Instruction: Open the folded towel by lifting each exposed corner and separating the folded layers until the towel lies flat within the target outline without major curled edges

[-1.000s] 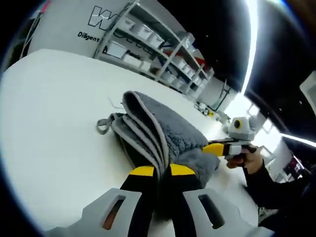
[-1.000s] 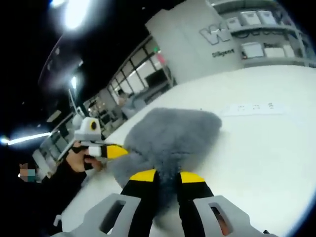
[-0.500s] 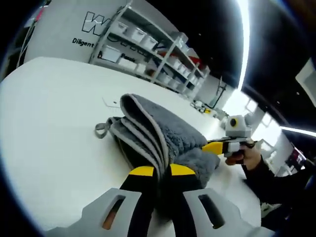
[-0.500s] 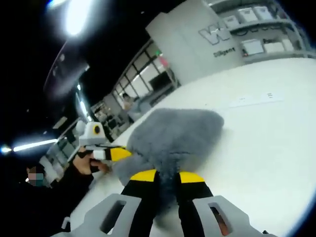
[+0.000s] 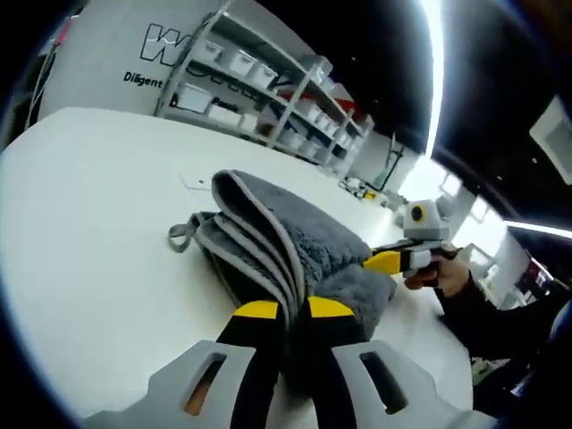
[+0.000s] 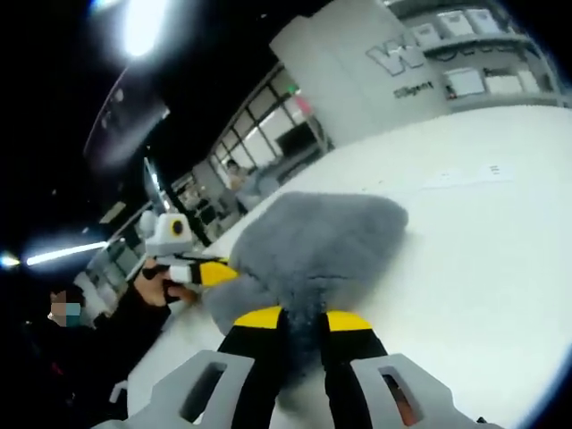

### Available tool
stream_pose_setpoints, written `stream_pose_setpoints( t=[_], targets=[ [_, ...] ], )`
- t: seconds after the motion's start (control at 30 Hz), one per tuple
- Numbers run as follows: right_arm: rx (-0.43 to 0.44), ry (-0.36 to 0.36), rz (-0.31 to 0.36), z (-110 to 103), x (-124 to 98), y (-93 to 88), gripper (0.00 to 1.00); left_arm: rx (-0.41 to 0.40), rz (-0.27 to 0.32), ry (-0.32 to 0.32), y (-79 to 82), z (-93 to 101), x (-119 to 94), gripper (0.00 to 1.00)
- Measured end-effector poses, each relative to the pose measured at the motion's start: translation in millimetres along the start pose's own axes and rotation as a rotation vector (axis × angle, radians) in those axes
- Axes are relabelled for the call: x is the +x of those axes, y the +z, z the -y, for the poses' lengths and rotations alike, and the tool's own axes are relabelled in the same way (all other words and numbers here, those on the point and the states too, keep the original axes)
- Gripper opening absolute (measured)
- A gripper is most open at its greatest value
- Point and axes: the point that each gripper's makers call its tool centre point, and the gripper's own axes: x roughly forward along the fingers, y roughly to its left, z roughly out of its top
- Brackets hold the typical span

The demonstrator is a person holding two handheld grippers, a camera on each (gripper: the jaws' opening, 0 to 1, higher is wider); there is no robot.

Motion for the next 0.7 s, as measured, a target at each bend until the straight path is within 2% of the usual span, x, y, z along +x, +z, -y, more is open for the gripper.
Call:
stream_pose_setpoints(
  t=[0.23,0.43,0.7],
  targets=[
    [-0.050,-0.003,-0.014,-16.8,-7.7,-14.9,0.12,0.025,-0.025,-0.001,-7.2,8.8,-7.3,0.08],
    [-0.051,0.015,-0.027,-26.0,-11.3,-22.6,0.12,0.032,-0.034,-0.008,-12.2,12.3,-12.2,0.08],
    [-0.028,0.026,-0.035,-26.9,-13.4,-25.6,0.12,0.077,-0.047,-0.001,-18.3,17.7,-16.0,0.08]
  ],
)
